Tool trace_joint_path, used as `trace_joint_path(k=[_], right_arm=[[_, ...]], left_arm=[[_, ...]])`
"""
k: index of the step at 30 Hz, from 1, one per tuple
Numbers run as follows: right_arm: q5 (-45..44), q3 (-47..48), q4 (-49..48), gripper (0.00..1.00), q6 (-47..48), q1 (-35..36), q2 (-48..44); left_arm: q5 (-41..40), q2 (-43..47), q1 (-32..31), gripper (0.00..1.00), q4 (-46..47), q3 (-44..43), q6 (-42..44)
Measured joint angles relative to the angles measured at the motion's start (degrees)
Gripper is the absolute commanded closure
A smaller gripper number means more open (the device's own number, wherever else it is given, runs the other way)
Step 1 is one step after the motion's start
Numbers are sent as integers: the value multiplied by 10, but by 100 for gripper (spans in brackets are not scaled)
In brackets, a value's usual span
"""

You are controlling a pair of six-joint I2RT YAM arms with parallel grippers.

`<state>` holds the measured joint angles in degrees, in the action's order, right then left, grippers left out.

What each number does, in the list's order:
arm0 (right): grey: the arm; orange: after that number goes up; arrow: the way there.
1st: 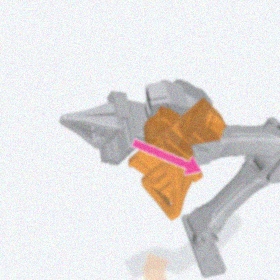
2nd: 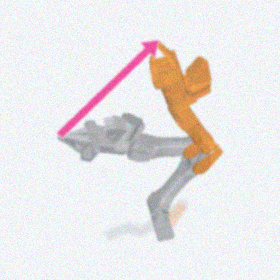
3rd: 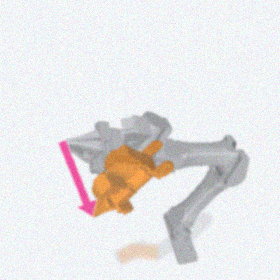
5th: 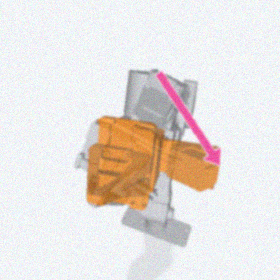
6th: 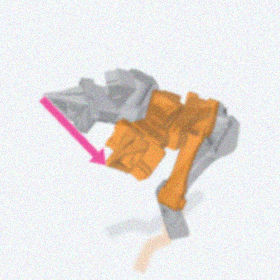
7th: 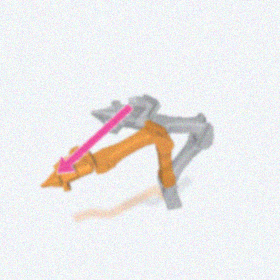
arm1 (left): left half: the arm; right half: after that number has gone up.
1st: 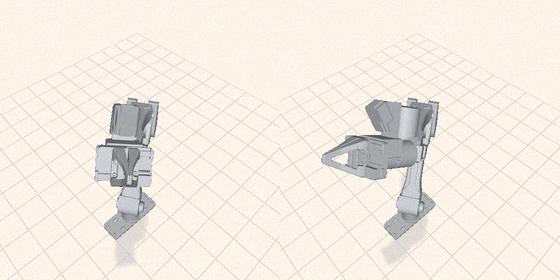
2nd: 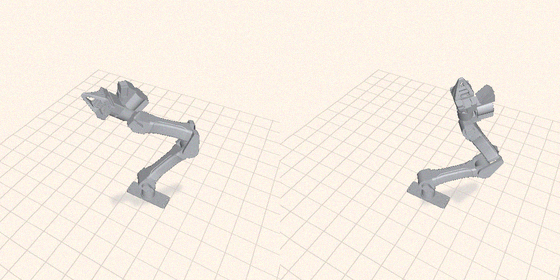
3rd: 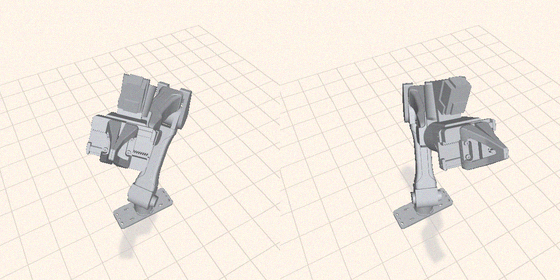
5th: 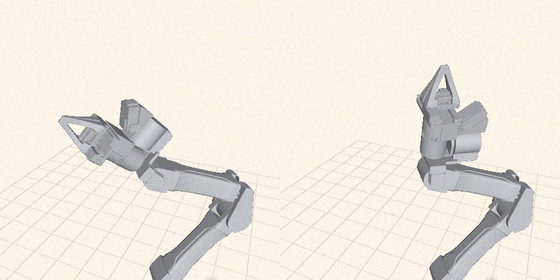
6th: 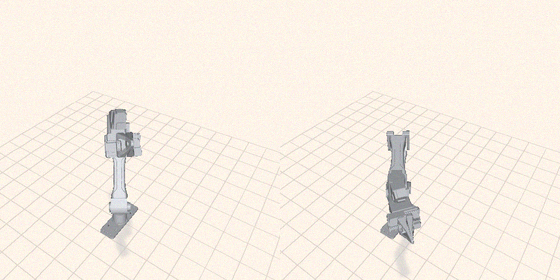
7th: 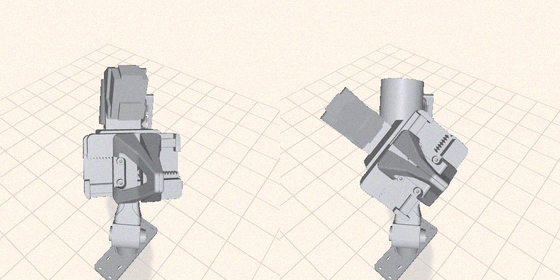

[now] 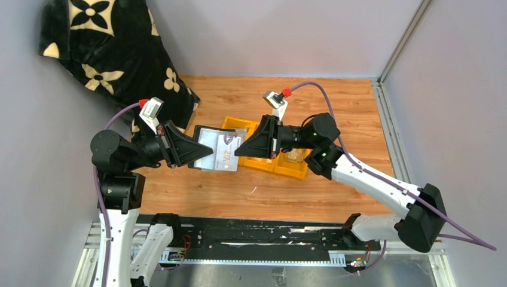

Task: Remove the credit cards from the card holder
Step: Remove the credit card from the card holder, then place the credit card in the storage box.

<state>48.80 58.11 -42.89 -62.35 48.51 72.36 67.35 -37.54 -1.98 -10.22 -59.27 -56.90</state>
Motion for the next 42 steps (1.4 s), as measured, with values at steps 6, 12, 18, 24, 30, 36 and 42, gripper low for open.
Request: trace_joint_path(k=[6,12,18,24,30,36,42], right_arm=[[-2,-32,47,100,21,-42,-52],[-7,-40,137,100,59,-96,-83],[-47,-34,247,100,109,-130,-60],[-125,36,355,100,140,-132,91],[-225,175,464,100,170,-124,252],[-283,293,516,100,181,-111,390],[-318,356,552,100,183,-94,474]], left_arm=[[-21,-17,0,100,-88,-48,94],[-80,-40,0,100,-234,-122,241],[-154,-51,0,100,-351,-163,377],[-186,-52,0,100,-414,-165,463],[-183,-46,0,100,-429,-157,488],[-176,-46,0,100,-433,-149,494],[-171,-44,0,100,-433,-149,497]])
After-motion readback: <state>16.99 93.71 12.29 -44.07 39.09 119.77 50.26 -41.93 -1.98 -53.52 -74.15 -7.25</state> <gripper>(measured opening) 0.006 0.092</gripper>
